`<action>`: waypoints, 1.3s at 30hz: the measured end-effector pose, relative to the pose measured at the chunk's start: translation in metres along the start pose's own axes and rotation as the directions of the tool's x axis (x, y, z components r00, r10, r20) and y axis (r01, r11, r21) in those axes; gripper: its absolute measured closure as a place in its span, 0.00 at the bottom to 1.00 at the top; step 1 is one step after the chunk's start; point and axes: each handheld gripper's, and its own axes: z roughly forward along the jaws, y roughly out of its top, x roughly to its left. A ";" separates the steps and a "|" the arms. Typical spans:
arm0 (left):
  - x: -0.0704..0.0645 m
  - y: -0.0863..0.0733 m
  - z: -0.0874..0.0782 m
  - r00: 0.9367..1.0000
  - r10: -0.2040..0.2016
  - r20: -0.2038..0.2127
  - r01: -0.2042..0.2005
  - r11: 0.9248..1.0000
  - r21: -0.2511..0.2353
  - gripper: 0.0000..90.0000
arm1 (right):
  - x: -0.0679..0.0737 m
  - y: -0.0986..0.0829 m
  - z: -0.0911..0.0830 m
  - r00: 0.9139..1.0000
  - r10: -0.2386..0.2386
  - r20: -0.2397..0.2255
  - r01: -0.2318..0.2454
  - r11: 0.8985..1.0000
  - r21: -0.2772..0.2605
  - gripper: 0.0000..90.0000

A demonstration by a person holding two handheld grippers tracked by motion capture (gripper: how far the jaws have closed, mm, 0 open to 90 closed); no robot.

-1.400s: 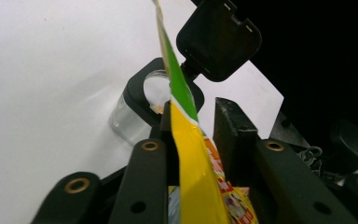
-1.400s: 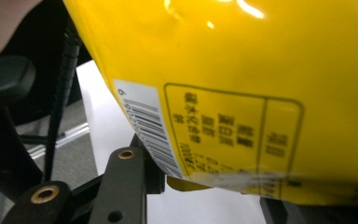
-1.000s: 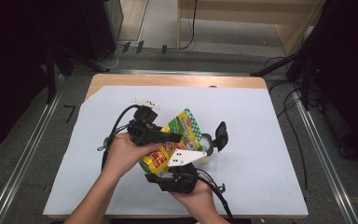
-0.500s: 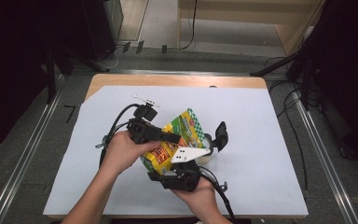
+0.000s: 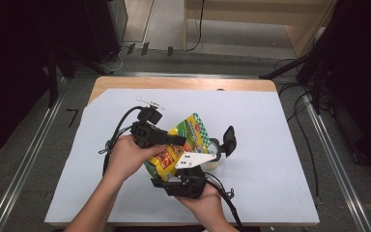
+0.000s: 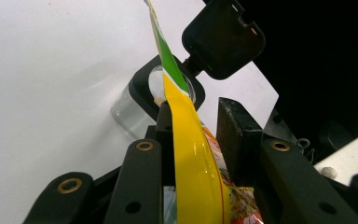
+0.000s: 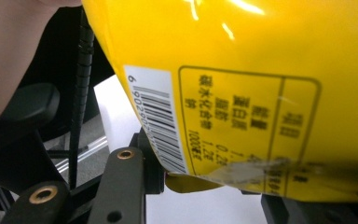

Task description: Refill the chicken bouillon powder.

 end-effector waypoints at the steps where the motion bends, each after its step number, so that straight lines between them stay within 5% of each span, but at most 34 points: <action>1: -0.001 0.001 -0.001 1.000 -0.002 -0.008 0.002 1.000 0.004 0.79 | 0.000 0.001 0.000 1.000 0.001 -0.006 -0.001 1.000 0.000 0.69; 5: -0.002 0.007 -0.003 1.000 -0.022 -0.012 0.021 1.000 -0.009 0.79 | -0.001 0.008 0.001 1.000 0.011 -0.013 -0.011 1.000 -0.004 0.67; 14: 0.001 0.010 -0.001 1.000 0.017 -0.018 -0.017 1.000 -0.011 0.79 | -0.003 0.011 0.004 1.000 0.029 -0.010 -0.029 0.999 -0.014 0.71; 22: 0.005 0.012 0.005 1.000 0.024 0.014 -0.024 1.000 -0.008 0.75 | -0.008 0.009 0.000 0.999 0.043 -0.031 -0.043 0.999 -0.008 0.71; 34: 0.009 0.018 0.012 0.997 -0.046 0.059 0.046 0.999 0.009 0.74 | -0.012 0.009 -0.006 0.996 0.077 -0.050 -0.078 0.997 -0.012 0.71; 39: 0.009 0.019 0.013 0.997 -0.016 0.069 0.013 0.999 0.036 0.70 | -0.014 0.009 -0.007 0.996 0.072 -0.044 -0.072 0.997 -0.002 0.71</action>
